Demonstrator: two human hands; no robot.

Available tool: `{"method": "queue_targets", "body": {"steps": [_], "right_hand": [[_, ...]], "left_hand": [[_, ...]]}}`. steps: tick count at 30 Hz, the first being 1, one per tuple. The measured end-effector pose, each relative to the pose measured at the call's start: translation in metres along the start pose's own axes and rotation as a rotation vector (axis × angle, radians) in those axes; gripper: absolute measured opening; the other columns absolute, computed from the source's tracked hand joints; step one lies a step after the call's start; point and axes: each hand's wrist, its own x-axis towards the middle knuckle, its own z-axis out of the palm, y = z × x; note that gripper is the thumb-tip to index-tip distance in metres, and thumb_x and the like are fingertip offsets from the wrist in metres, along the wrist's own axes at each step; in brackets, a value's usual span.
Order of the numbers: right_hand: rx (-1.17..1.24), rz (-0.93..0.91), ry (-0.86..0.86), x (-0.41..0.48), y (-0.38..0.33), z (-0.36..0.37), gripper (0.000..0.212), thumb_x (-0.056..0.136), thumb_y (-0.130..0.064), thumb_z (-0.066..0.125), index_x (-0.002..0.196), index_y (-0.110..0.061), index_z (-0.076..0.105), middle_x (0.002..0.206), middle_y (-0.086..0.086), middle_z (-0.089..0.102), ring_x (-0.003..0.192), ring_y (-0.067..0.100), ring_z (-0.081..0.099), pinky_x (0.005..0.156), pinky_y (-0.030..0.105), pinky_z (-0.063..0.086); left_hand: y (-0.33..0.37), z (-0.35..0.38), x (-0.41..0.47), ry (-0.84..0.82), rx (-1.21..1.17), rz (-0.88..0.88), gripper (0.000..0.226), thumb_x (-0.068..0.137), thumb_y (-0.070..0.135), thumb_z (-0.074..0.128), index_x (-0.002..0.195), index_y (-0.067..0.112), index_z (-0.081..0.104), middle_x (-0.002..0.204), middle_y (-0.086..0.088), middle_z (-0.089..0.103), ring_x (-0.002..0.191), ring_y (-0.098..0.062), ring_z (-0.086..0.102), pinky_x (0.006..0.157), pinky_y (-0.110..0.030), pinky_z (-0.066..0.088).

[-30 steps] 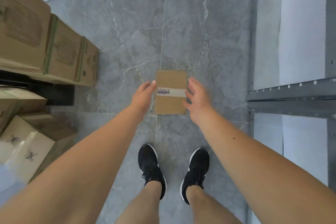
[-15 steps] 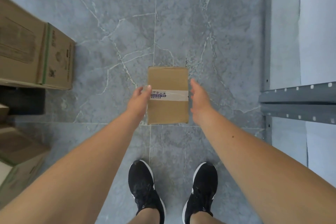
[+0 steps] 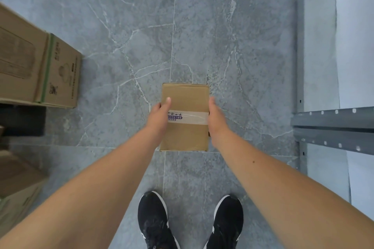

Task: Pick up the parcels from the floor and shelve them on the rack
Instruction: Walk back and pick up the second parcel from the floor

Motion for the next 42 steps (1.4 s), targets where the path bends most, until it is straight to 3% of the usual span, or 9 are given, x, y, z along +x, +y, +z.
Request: {"method": "queue_targets", "body": {"steps": [10,13,18,23,29,32,34,39,42], "right_hand": [[-0.007,-0.082,-0.021,-0.114,-0.071,-0.020,0.093,0.078,-0.088,0.035,0.142,-0.029,0.066,0.142,-0.003,0.069,0.133,0.022,0.063,0.119,0.052,0.045],[0.009,-0.091,-0.031,-0.163,-0.107,-0.027,0.083,0.089,-0.082,0.035,0.145,-0.028,0.063,0.143,-0.005,0.066,0.134,0.020,0.061,0.119,0.050,0.044],[0.078,-0.114,-0.041,-0.205,-0.147,-0.034,0.118,0.058,-0.109,0.035,0.144,-0.033,0.064,0.149,-0.001,0.064,0.140,0.024,0.058,0.120,0.056,0.042],[0.122,-0.158,-0.077,-0.277,-0.221,-0.041,0.122,0.055,-0.106,0.039,0.152,-0.034,0.056,0.157,-0.003,0.057,0.146,0.023,0.051,0.123,0.058,0.036],[0.122,-0.235,-0.096,-0.374,-0.307,-0.055,0.062,0.105,-0.068,0.036,0.141,-0.026,0.065,0.139,0.001,0.069,0.128,0.021,0.063,0.114,0.052,0.047],[0.135,-0.279,-0.131,-0.415,-0.340,-0.065,0.047,0.110,-0.059,0.035,0.111,-0.028,0.071,0.114,-0.001,0.075,0.099,0.012,0.069,0.082,0.038,0.054],[0.132,-0.300,-0.146,-0.441,-0.359,-0.072,0.046,0.110,-0.058,0.033,0.102,-0.030,0.070,0.104,-0.002,0.075,0.090,0.011,0.068,0.074,0.035,0.052],[0.171,-0.384,-0.163,-0.501,-0.407,-0.087,0.049,0.108,-0.064,0.029,0.099,-0.035,0.067,0.108,-0.002,0.072,0.095,0.013,0.064,0.106,0.054,0.048],[0.181,-0.448,-0.170,-0.545,-0.443,-0.095,0.045,0.109,-0.062,0.029,0.098,-0.036,0.064,0.105,-0.006,0.068,0.096,0.011,0.062,0.102,0.052,0.047]], "left_hand": [[0.060,-0.022,-0.106,0.025,-0.064,0.025,0.065,0.104,0.058,0.048,0.156,0.020,0.046,0.155,-0.003,0.052,0.137,-0.025,0.050,0.111,-0.041,0.039],[0.094,-0.035,-0.149,0.011,-0.052,0.051,0.065,0.104,0.059,0.047,0.155,0.020,0.049,0.150,-0.001,0.055,0.136,-0.025,0.052,0.116,-0.044,0.039],[0.161,-0.060,-0.216,-0.002,-0.011,0.149,0.067,0.101,0.062,0.050,0.152,0.019,0.053,0.151,-0.004,0.057,0.135,-0.028,0.055,0.118,-0.051,0.041],[0.233,-0.079,-0.282,0.006,0.046,0.246,0.068,0.102,0.061,0.047,0.152,0.016,0.053,0.149,-0.008,0.058,0.135,-0.030,0.055,0.117,-0.051,0.041],[0.300,-0.099,-0.366,0.005,0.032,0.318,0.077,0.088,0.076,0.050,0.140,0.020,0.064,0.137,-0.005,0.066,0.125,-0.029,0.060,0.114,-0.052,0.043],[0.328,-0.110,-0.408,-0.008,-0.009,0.348,0.066,0.095,0.069,0.052,0.132,0.017,0.068,0.128,-0.005,0.069,0.119,-0.027,0.063,0.108,-0.046,0.046],[0.345,-0.119,-0.433,-0.011,-0.023,0.370,0.062,0.094,0.067,0.056,0.128,0.017,0.071,0.124,-0.005,0.072,0.117,-0.027,0.065,0.110,-0.048,0.047],[0.393,-0.143,-0.488,-0.025,-0.040,0.493,0.051,0.084,0.069,0.060,0.104,0.024,0.074,0.115,-0.003,0.077,0.112,-0.026,0.070,0.110,-0.053,0.050],[0.427,-0.157,-0.528,-0.011,-0.067,0.567,0.071,0.070,0.082,0.050,0.096,0.020,0.073,0.117,-0.005,0.076,0.113,-0.029,0.070,0.110,-0.056,0.048]]}}
